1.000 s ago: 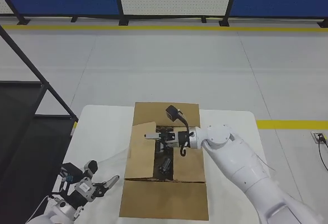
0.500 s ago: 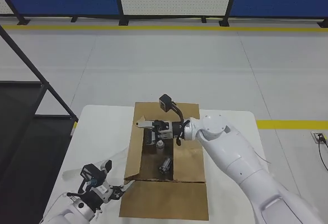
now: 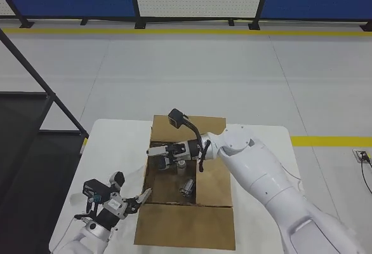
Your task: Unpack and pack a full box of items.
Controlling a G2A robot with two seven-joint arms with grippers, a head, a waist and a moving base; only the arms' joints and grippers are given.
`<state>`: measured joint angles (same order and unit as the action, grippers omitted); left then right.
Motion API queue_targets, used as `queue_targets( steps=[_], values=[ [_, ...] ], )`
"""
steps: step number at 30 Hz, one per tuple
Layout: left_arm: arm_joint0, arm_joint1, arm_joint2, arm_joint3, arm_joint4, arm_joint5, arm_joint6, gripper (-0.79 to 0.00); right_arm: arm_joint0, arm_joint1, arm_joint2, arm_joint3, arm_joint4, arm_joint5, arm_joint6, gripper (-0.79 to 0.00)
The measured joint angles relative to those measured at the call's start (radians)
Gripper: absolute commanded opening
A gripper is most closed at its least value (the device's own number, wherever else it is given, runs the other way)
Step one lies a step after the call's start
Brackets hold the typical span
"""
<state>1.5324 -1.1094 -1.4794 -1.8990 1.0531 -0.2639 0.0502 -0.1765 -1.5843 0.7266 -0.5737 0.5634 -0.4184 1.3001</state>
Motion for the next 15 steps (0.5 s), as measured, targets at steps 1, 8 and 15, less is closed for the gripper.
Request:
queue_targets(
  steps=[1,8,15],
  values=[
    [0.005,-0.001,-0.003,-0.001,-0.005,0.004,0.008,0.0,0.001,-0.001,0.002,0.005,0.0,-0.007,0.003,0.0],
    [0.074,-0.003,-0.066,-0.013,-0.048,0.036,0.061,0.0,0.01,0.001,0.034,0.048,0.006,-0.053,-0.003,0.0],
    [0.137,-0.004,-0.156,-0.02,-0.125,0.066,0.089,0.0,0.012,0.023,0.094,0.087,0.034,-0.084,0.008,0.0]
  ],
)
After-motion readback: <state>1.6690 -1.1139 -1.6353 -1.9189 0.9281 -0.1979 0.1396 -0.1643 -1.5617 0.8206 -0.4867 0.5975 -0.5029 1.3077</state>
